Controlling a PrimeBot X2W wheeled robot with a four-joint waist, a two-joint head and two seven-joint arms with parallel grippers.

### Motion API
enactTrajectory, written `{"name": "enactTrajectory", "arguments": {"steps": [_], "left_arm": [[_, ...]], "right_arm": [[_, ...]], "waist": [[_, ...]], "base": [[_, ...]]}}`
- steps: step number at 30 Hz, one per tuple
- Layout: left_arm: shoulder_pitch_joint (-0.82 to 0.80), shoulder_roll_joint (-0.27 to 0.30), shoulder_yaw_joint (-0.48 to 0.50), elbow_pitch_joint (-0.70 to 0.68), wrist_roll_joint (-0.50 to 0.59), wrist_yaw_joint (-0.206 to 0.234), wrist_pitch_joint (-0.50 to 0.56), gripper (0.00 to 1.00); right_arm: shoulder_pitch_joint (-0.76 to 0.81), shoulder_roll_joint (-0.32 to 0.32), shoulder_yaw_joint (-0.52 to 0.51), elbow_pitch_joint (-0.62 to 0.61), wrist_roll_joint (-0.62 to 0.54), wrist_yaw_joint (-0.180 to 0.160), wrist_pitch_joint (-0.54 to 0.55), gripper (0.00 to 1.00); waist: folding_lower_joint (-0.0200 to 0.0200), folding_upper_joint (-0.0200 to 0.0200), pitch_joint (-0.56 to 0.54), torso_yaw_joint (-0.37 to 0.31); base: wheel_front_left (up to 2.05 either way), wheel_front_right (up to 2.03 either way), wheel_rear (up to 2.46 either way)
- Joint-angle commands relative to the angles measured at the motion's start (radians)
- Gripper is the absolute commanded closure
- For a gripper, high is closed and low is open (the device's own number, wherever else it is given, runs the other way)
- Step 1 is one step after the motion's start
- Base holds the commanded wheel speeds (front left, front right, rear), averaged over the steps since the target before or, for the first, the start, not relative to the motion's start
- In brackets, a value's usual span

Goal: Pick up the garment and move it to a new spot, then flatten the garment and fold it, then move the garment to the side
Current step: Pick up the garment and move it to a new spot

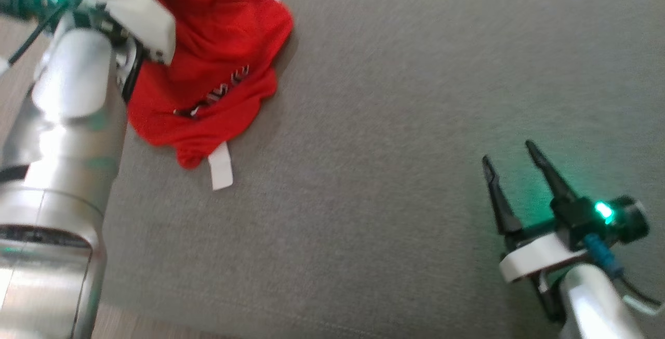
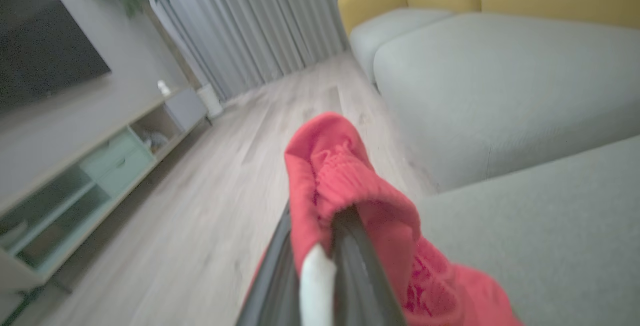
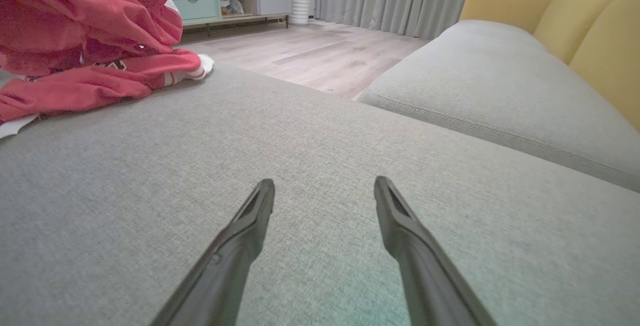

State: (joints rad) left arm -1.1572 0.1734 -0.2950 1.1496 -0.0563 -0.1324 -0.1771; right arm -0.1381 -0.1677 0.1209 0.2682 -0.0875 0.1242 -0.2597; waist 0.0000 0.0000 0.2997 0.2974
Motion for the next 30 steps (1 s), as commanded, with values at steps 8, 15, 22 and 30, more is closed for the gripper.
{"name": "enactTrajectory", "arguments": {"steps": [8, 15, 22, 30], "left_arm": [[-0.151, 0.006, -0.175, -0.149, -0.018, 0.002, -0.016, 1.00], [-0.182, -0.004, -0.304, -0.307, -0.189, 0.002, 0.015, 1.00], [-0.111, -0.037, -0.378, -0.357, -0.292, 0.002, 0.043, 1.00], [0.090, -0.060, -0.495, -0.276, -0.375, 0.002, -0.007, 1.00]], "right_arm": [[0.091, 0.091, 0.011, -0.011, 0.031, 0.007, -0.002, 0.00], [0.111, 0.114, 0.018, -0.061, 0.037, 0.007, -0.002, 0.00], [0.109, 0.117, 0.015, -0.110, 0.055, 0.007, -0.002, 0.00], [0.076, 0.117, 0.073, -0.109, 0.118, 0.007, -0.002, 0.00]], "waist": [[0.0000, 0.0000, -0.266, -0.237], [0.0000, 0.0000, -0.313, -0.466], [0.0000, 0.0000, -0.253, -0.601], [0.0000, 0.0000, -0.145, -0.656]], "base": [[0.00, 0.00, 0.00], [0.00, 0.00, 0.00], [0.00, 0.00, 0.00], [0.00, 0.00, 0.00]]}}
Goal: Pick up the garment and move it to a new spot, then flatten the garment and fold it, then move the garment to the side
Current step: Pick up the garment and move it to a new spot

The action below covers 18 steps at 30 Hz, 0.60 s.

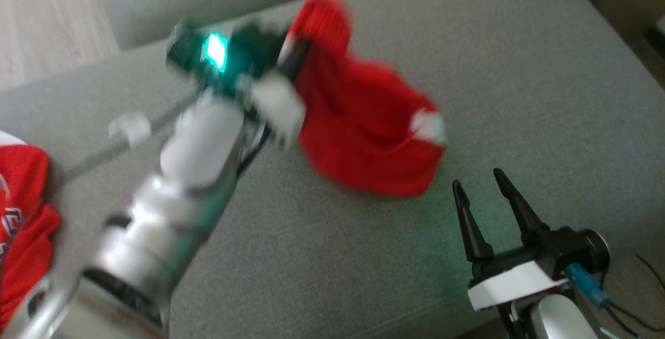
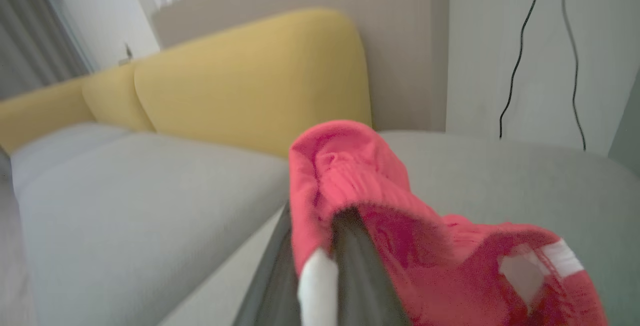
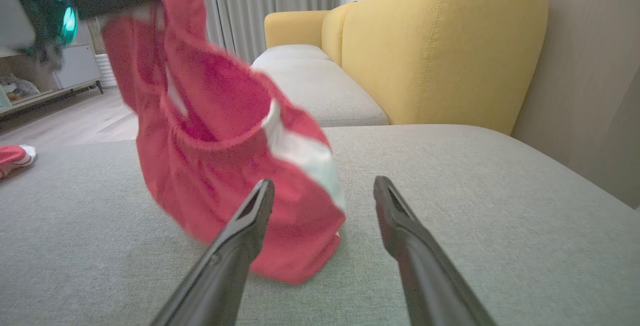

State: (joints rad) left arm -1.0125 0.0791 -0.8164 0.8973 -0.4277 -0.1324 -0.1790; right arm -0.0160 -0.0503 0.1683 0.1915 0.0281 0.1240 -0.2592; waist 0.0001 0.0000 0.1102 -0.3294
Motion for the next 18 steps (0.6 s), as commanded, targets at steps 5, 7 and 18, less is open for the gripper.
{"name": "enactTrajectory", "arguments": {"steps": [5, 7, 18], "left_arm": [[0.088, 0.006, 0.016, 0.059, -0.006, 0.023, -0.078, 0.00], [0.150, -0.004, 0.048, 0.024, -0.010, 0.060, -0.082, 0.00], [0.736, -0.002, 0.300, -0.273, 0.039, 0.139, -0.083, 0.00]], "right_arm": [[-0.057, 0.000, 0.021, -0.022, 0.013, 0.007, -0.003, 0.00], [-0.050, 0.000, 0.014, -0.015, 0.012, 0.007, -0.003, 0.00], [0.083, 0.000, -0.048, 0.006, -0.011, 0.007, -0.003, 0.00]], "waist": [[-0.0001, 0.0000, 0.057, 0.006], [-0.0001, 0.0000, 0.034, 0.033], [-0.0001, 0.0000, -0.153, 0.235]], "base": [[0.00, 0.00, 0.00], [0.00, 0.00, 0.00], [0.00, 0.00, 0.00]]}}
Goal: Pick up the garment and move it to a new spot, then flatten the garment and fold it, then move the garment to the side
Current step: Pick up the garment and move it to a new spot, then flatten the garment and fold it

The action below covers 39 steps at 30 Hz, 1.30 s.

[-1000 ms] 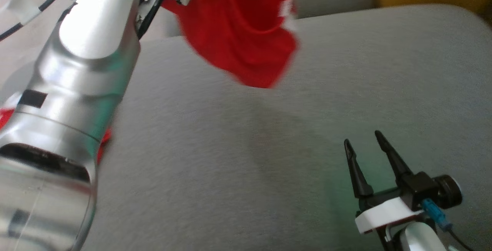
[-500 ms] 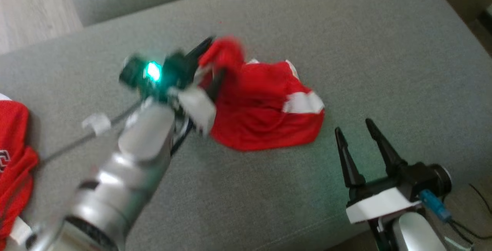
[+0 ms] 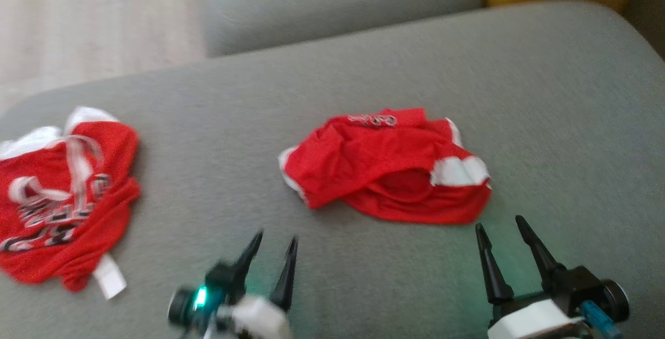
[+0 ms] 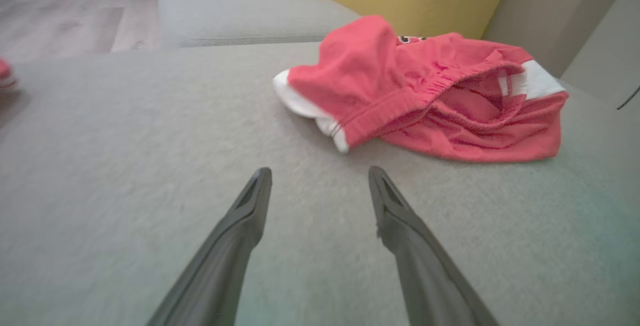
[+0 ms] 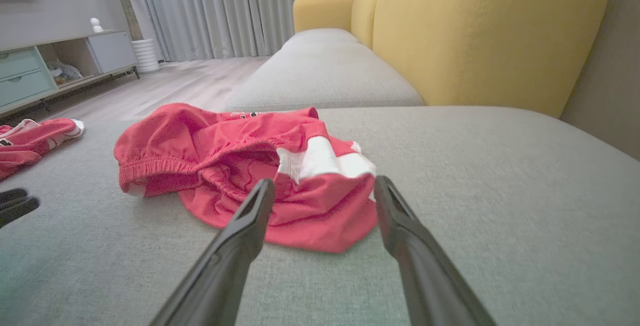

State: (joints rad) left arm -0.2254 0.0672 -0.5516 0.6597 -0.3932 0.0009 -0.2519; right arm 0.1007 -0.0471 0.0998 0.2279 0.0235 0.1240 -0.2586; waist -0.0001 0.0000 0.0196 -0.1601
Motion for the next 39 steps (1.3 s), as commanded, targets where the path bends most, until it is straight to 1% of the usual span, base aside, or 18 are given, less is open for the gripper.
{"name": "enactTrajectory", "arguments": {"steps": [1, 3, 6, 8, 13, 16, 18, 22, 29, 39], "left_arm": [[-0.012, 0.010, 0.052, -0.053, 0.011, 0.007, -0.010, 0.00], [0.061, 0.013, 0.101, -0.111, 0.030, 0.027, -0.010, 0.00], [0.163, 0.008, 0.196, -0.243, 0.067, 0.066, -0.010, 0.00], [0.225, 0.002, 0.247, -0.330, 0.097, 0.080, -0.010, 0.00], [0.343, -0.012, 0.337, -0.508, 0.159, 0.095, -0.010, 0.00], [0.397, -0.016, 0.358, -0.577, 0.192, 0.093, -0.010, 0.00], [0.423, -0.016, 0.356, -0.594, 0.221, 0.086, -0.010, 0.00], [0.444, -0.017, 0.349, -0.587, 0.272, 0.072, -0.010, 0.00], [0.455, -0.017, 0.361, -0.581, 0.284, 0.073, -0.010, 0.00], [0.451, -0.017, 0.353, -0.567, 0.276, 0.063, -0.010, 0.00]], "right_arm": [[-0.024, -0.003, 0.016, -0.031, -0.006, 0.007, -0.003, 0.00], [-0.008, -0.003, 0.007, -0.033, -0.007, 0.007, -0.003, 0.00], [0.017, -0.003, -0.019, -0.047, -0.002, 0.007, -0.003, 0.00], [0.036, -0.003, -0.034, -0.052, 0.001, 0.007, -0.003, 0.00], [0.087, -0.003, -0.052, -0.076, 0.023, 0.007, -0.003, 0.00], [0.121, -0.003, -0.044, -0.093, 0.033, 0.007, -0.003, 0.00], [0.138, -0.003, -0.046, -0.101, 0.041, 0.007, -0.003, 0.00], [0.152, -0.003, -0.045, -0.105, 0.045, 0.007, -0.003, 0.00], [0.152, -0.003, -0.034, -0.103, 0.044, 0.007, -0.003, 0.00], [0.146, -0.003, -0.031, -0.099, 0.045, 0.007, -0.003, 0.00]], "waist": [[0.0001, 0.0000, -0.074, 0.080], [0.0001, 0.0000, -0.089, 0.103], [0.0001, 0.0000, -0.107, 0.137], [0.0001, 0.0000, -0.120, 0.155], [0.0001, 0.0000, -0.160, 0.181], [0.0001, 0.0000, -0.183, 0.184], [0.0001, 0.0000, -0.193, 0.183], [0.0001, 0.0000, -0.201, 0.182], [0.0001, 0.0000, -0.200, 0.180], [0.0001, 0.0000, -0.188, 0.193]], "base": [[0.00, 0.00, 0.00], [0.00, 0.00, 0.00], [0.00, 0.00, 0.00], [0.00, 0.00, 0.00], [0.00, 0.00, 0.00], [0.00, 0.00, 0.00], [0.00, 0.00, 0.00], [0.00, 0.00, 0.00], [0.00, 0.00, 0.00], [0.00, 0.00, 0.00]]}}
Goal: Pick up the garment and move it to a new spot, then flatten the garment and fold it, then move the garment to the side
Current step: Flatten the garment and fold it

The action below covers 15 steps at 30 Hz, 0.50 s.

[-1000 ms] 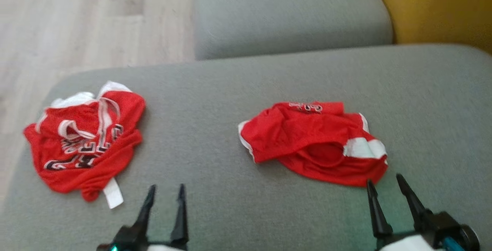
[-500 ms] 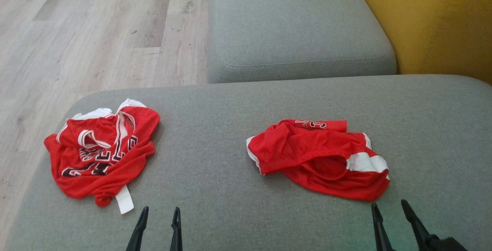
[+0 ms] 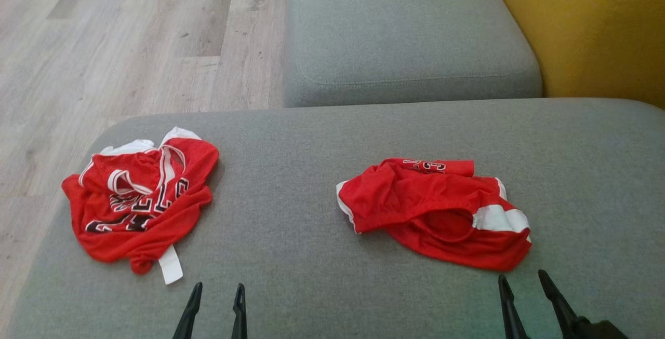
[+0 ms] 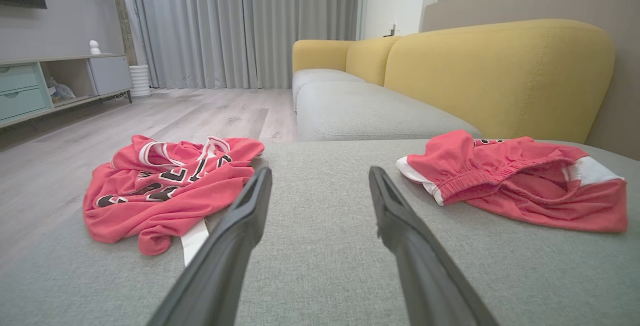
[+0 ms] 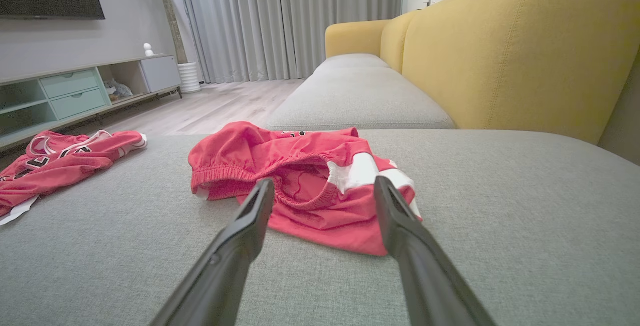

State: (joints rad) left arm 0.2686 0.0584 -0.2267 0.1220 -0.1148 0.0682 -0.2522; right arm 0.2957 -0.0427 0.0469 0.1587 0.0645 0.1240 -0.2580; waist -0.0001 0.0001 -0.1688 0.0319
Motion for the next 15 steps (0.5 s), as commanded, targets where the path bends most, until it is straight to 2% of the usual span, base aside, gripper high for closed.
{"name": "enactTrajectory", "arguments": {"steps": [1, 15], "left_arm": [[-0.044, -0.008, 0.027, -0.028, -0.002, -0.004, -0.009, 0.00], [-0.063, -0.008, -0.027, -0.012, -0.010, -0.011, -0.010, 0.00]], "right_arm": [[-0.049, -0.008, 0.021, -0.029, 0.004, 0.007, -0.004, 0.00], [-0.058, -0.008, 0.010, -0.024, -0.002, 0.007, -0.004, 0.00]], "waist": [[0.0001, -0.0001, 0.002, 0.002], [0.0001, -0.0001, 0.018, -0.012]], "base": [[0.00, 0.00, 0.00], [0.00, 0.00, 0.00]]}}
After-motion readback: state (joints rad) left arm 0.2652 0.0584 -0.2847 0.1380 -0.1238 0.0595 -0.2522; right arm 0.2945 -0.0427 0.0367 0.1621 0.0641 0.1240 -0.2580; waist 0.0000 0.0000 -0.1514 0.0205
